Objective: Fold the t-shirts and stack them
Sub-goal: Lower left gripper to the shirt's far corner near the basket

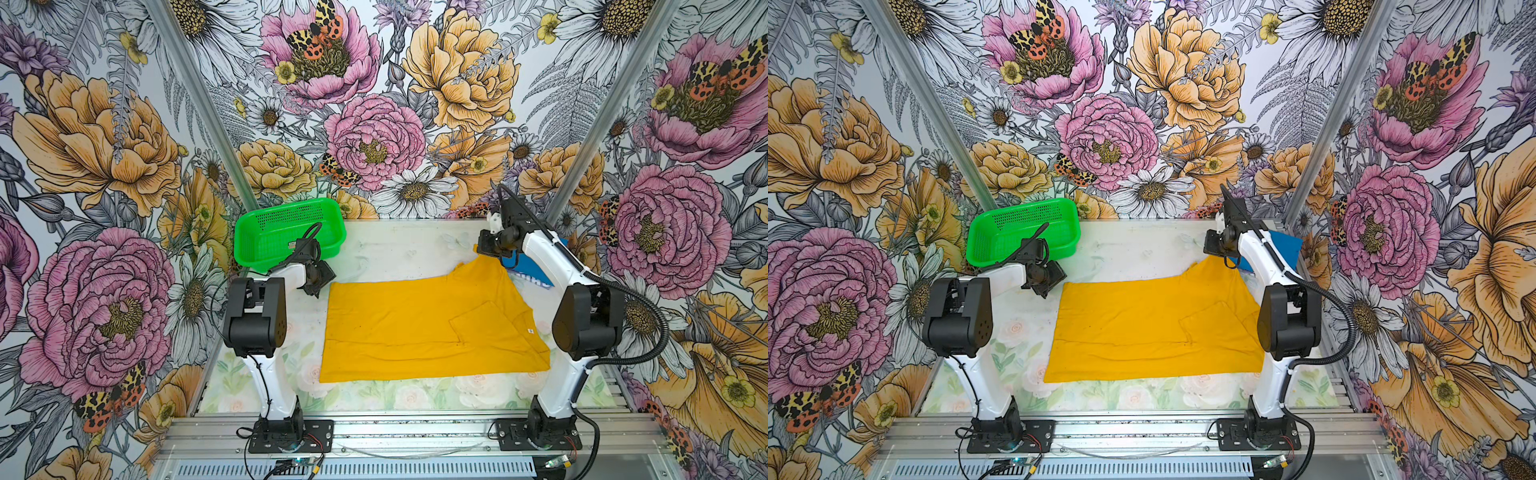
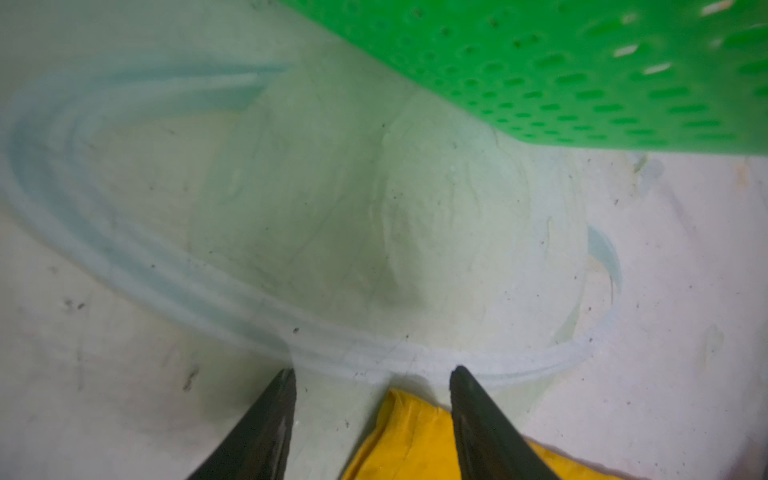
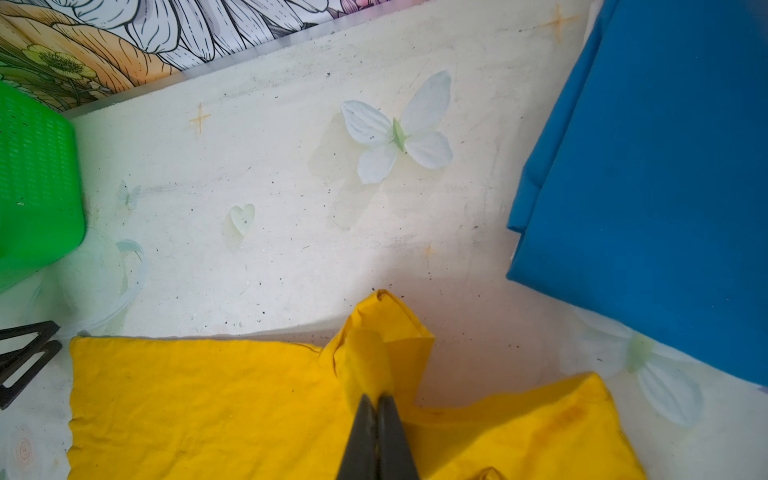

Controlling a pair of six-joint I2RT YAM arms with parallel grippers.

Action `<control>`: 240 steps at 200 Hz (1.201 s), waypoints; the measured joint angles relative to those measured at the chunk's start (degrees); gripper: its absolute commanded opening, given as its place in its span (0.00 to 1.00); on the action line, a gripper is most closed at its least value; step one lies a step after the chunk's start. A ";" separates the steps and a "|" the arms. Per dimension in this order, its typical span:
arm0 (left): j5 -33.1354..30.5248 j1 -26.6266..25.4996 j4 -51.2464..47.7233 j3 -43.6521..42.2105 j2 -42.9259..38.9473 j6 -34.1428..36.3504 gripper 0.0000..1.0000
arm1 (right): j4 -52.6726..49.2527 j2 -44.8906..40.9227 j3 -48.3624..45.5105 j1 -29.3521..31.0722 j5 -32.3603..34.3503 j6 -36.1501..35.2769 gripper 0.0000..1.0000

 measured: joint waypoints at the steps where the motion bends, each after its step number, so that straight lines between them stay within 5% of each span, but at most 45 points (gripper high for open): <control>1: -0.02 -0.09 0.00 0.04 0.04 0.04 0.55 | -0.02 -0.02 -0.02 0.00 0.00 0.00 0.00; 52: -0.17 -2.64 -0.63 2.45 2.10 1.84 0.39 | 0.07 -0.79 -0.22 -0.26 -0.26 0.00 0.00; 98: -2.01 -3.74 -4.17 3.10 2.36 3.45 0.00 | 0.09 -1.14 -0.22 -0.37 -0.42 0.02 0.00; 163: -4.96 -3.72 -8.46 3.74 1.68 4.92 0.00 | 0.11 -3.13 -1.36 -0.50 -0.39 0.00 0.00; 240: -5.29 -4.00 -9.79 1.66 -7.56 5.46 0.00 | 0.33 -15.85 -9.97 -1.53 0.85 0.00 0.00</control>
